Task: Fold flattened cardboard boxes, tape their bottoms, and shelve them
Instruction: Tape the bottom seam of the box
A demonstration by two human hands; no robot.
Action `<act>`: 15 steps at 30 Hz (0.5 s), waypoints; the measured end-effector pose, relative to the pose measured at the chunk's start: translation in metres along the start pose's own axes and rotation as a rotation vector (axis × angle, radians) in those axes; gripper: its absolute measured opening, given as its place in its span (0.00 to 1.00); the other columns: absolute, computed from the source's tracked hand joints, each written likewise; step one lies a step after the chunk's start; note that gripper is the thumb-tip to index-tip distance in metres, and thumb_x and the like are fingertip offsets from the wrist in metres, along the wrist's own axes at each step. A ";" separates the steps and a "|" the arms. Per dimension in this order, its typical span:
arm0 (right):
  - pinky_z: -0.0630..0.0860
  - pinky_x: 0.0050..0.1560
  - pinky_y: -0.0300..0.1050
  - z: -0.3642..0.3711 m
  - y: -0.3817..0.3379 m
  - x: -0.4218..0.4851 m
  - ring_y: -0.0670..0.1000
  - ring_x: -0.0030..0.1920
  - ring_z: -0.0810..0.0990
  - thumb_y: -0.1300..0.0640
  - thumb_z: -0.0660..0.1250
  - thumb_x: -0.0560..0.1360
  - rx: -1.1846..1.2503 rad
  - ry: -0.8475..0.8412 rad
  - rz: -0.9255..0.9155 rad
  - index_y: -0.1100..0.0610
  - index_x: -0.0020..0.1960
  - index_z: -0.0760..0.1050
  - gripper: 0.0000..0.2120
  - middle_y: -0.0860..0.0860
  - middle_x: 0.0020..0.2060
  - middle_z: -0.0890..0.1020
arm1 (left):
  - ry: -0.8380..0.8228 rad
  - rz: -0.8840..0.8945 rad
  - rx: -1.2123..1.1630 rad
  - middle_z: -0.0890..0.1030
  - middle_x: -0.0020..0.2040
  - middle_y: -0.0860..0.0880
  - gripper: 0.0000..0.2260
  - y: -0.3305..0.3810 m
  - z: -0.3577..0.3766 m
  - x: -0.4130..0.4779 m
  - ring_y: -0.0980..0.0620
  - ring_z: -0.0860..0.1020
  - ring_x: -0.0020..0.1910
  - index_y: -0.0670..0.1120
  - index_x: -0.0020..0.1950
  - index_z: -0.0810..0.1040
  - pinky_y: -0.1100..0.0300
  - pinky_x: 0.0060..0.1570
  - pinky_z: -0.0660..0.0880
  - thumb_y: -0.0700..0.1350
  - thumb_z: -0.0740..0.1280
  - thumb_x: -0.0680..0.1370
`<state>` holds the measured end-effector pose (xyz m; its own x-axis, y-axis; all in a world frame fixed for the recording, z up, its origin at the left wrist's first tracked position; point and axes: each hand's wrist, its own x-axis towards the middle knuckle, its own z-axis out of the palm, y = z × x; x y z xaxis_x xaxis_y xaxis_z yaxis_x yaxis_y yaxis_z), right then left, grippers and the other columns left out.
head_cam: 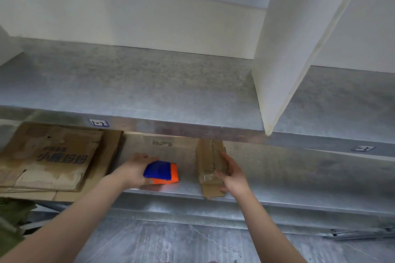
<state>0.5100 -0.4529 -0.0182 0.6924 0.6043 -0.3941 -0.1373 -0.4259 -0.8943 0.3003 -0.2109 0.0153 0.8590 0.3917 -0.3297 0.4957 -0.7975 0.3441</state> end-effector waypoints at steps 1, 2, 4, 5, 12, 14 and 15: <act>0.83 0.44 0.57 0.000 0.001 0.000 0.41 0.50 0.76 0.61 0.69 0.76 0.002 0.000 -0.003 0.41 0.71 0.66 0.28 0.44 0.60 0.74 | -0.016 0.007 0.002 0.76 0.61 0.47 0.32 0.000 0.001 0.001 0.48 0.73 0.58 0.50 0.71 0.70 0.61 0.53 0.66 0.61 0.69 0.69; 0.83 0.44 0.57 0.000 0.002 0.001 0.42 0.49 0.76 0.61 0.69 0.76 0.003 -0.002 -0.006 0.41 0.70 0.66 0.28 0.44 0.60 0.74 | -0.033 0.014 0.005 0.75 0.63 0.47 0.33 0.000 0.002 0.004 0.48 0.72 0.59 0.50 0.72 0.69 0.61 0.54 0.65 0.60 0.68 0.69; 0.82 0.46 0.61 0.000 0.004 0.002 0.44 0.48 0.77 0.61 0.69 0.76 -0.006 -0.002 -0.020 0.39 0.69 0.66 0.27 0.40 0.58 0.74 | -0.054 0.012 0.014 0.72 0.66 0.48 0.33 -0.001 0.004 0.008 0.49 0.69 0.63 0.51 0.73 0.66 0.61 0.57 0.64 0.59 0.70 0.71; 0.81 0.48 0.62 0.001 0.004 0.002 0.47 0.51 0.78 0.60 0.69 0.76 -0.016 0.001 -0.033 0.38 0.68 0.66 0.28 0.39 0.58 0.74 | -0.056 0.012 0.023 0.70 0.67 0.49 0.33 -0.003 0.004 0.009 0.49 0.67 0.64 0.51 0.74 0.64 0.61 0.59 0.64 0.58 0.70 0.72; 0.72 0.59 0.38 0.001 -0.001 -0.002 0.49 0.66 0.74 0.51 0.69 0.76 -0.303 0.015 -0.163 0.45 0.74 0.62 0.29 0.44 0.67 0.73 | 0.035 0.082 0.241 0.54 0.79 0.51 0.41 0.007 0.016 0.002 0.48 0.48 0.78 0.51 0.78 0.54 0.56 0.73 0.41 0.69 0.60 0.71; 0.72 0.61 0.39 -0.001 -0.001 -0.003 0.49 0.67 0.73 0.50 0.67 0.77 -0.381 0.017 -0.219 0.45 0.75 0.61 0.29 0.45 0.70 0.72 | 0.119 0.162 0.122 0.51 0.79 0.55 0.39 0.029 0.021 -0.002 0.53 0.43 0.77 0.54 0.78 0.54 0.59 0.72 0.39 0.70 0.55 0.72; 0.71 0.63 0.40 -0.001 -0.001 -0.005 0.49 0.69 0.71 0.48 0.66 0.78 -0.381 0.010 -0.237 0.45 0.76 0.59 0.29 0.45 0.71 0.70 | 0.153 0.201 0.061 0.51 0.78 0.57 0.36 0.044 0.023 -0.004 0.56 0.43 0.77 0.56 0.78 0.54 0.60 0.72 0.41 0.69 0.55 0.74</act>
<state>0.5072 -0.4565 -0.0149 0.6806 0.7093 -0.1834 0.2959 -0.4952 -0.8168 0.3156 -0.2576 0.0114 0.9512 0.2835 -0.1219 0.3082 -0.8908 0.3339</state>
